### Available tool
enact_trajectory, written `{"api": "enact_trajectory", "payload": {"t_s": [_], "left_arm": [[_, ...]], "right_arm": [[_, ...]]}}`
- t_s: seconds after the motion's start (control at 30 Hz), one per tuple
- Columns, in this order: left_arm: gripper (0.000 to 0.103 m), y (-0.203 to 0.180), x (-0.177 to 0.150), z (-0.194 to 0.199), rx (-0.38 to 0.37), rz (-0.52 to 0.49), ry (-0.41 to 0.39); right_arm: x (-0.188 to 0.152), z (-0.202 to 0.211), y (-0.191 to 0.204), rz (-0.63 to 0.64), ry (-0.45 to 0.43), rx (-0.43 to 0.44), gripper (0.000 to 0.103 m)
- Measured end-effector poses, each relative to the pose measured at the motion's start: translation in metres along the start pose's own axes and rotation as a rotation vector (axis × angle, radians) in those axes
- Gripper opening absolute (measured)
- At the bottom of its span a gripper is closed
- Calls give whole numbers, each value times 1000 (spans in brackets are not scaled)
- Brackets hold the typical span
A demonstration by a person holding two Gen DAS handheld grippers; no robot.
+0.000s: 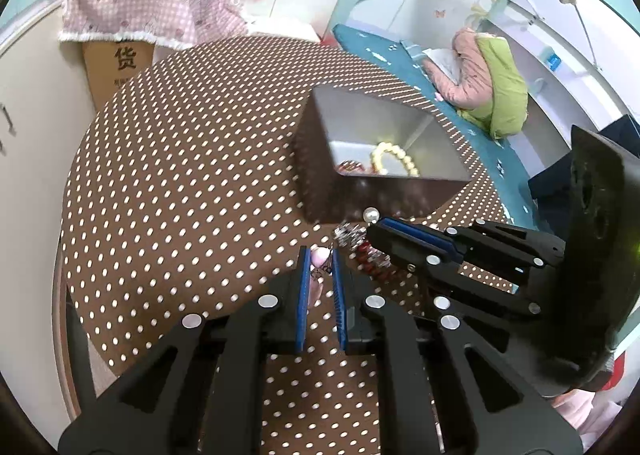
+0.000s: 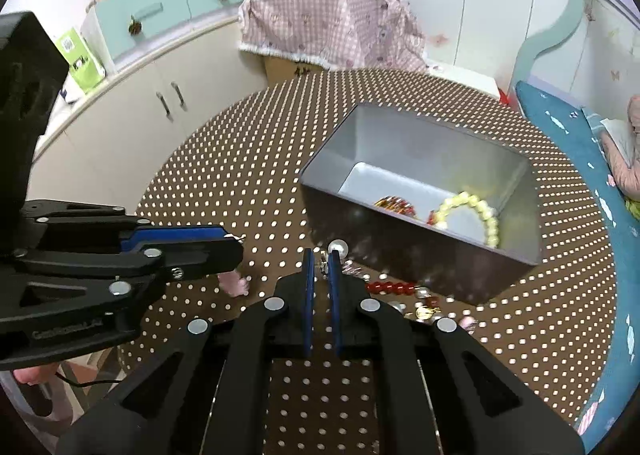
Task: Organize jewelry
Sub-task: 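Carry the charm and chain into the grey metal box and open both grippers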
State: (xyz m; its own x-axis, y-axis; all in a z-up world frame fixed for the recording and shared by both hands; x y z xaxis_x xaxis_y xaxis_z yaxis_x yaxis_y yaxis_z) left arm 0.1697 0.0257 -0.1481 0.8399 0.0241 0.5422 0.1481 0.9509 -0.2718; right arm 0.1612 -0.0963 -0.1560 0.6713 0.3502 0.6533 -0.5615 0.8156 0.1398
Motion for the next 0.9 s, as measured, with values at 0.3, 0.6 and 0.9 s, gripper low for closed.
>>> {"api": "enact_trajectory", "payload": {"t_s": [0.3, 0.6, 0.9], "left_arm": [[11, -35, 29, 5, -17, -72, -54], [11, -61, 55, -1, -42, -106, -95], [11, -66, 72, -28, -29, -99, -87]], "right_arm": [[10, 41, -21, -26, -109, -18, 6], [23, 51, -52, -64, -163, -49, 6], [27, 35, -72, -105, -135, -34, 6]]}}
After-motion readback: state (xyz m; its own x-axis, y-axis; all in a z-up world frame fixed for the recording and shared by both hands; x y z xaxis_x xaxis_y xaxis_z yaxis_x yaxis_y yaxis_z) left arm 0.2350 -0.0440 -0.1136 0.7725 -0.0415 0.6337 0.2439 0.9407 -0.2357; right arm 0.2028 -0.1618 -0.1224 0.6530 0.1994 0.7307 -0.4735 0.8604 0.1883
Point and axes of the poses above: each gripper's, at about its wrist camera, not at the fingertips, and z roughly against the way its jaws point, y to its left, x to its top, the point moved 3 cm from there along -z, roughly the way its jaws point, and after that the axes turned 2 degrees about x, right-handed, at the moved point
